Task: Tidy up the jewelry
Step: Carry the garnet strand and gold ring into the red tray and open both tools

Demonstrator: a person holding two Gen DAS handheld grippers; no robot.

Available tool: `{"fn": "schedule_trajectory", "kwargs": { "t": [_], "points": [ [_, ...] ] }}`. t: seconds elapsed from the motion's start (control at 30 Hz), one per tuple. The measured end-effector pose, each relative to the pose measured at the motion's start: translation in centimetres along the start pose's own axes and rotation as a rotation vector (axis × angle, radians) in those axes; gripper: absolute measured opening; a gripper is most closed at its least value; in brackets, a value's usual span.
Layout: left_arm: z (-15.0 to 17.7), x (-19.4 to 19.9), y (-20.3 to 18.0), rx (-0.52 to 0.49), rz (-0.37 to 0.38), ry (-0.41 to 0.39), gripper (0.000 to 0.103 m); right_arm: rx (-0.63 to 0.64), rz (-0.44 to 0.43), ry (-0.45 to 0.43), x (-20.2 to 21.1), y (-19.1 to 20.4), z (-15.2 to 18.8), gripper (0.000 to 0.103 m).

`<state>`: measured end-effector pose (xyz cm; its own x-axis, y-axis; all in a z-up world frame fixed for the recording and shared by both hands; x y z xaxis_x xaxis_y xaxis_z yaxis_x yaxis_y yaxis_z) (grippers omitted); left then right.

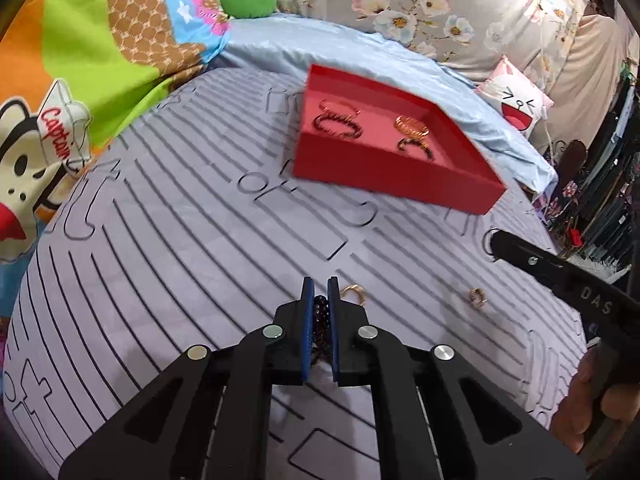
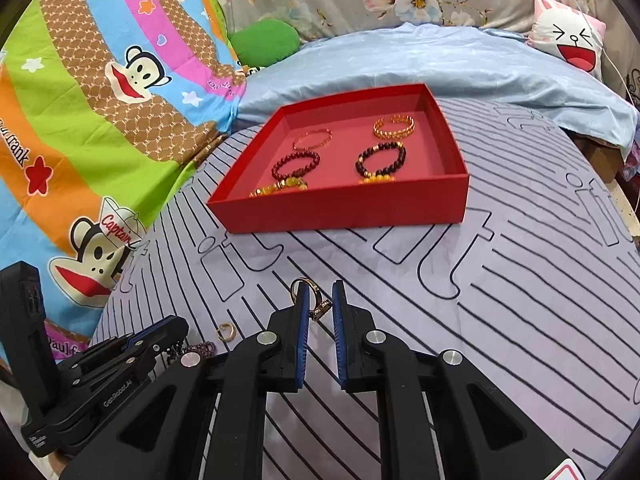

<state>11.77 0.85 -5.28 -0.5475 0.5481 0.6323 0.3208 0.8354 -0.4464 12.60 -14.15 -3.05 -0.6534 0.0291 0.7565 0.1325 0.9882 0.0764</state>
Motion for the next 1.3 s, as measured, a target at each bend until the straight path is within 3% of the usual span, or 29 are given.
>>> {"fn": "schedule_trajectory", "kwargs": {
  "t": [0.17,0.43,0.7,1.03,1.3],
  "points": [
    [-2.4,0.5,-1.9,-0.023,0.036,-0.017,0.006,0.0,-0.005,-0.036,0.9,-0.2,-2.3,0.011],
    [-10.6,0.2,-5.5,-0.118,0.09,-0.093,0.006,0.002,-0.017,-0.088,0.7,-0.9,-8.2,0.011],
    [-19.5,-4.8,-6.7,-0.163,0.11,-0.123,0.006,0.001,-0.001,-0.079,-3.8,-1.9,-15.2,0.011],
    [-23.0,-13.3,-4.5,-0.141,0.103,-0.034,0.006,-0.014,0.006,0.037,-11.8,-2.3,-17.9,0.011],
    [-23.1,-16.2,-3.0,-0.119,0.081,-0.006,0.007,-0.019,0.016,0.096,-15.3,-2.2,-18.0,0.012]
  ]
}}
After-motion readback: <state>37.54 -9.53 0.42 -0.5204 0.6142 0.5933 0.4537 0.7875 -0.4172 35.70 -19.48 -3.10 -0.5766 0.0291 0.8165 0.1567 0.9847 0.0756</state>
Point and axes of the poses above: each gripper's, at about its wrist camera, not at the fingertips, and x roughly against the way its jaws point, y to its left, z to its underside, the point moved 10 cm from there along -x, roughly the way its jaws point, and after that the axes turned 15 degrees about z, right-handed, at the moved point
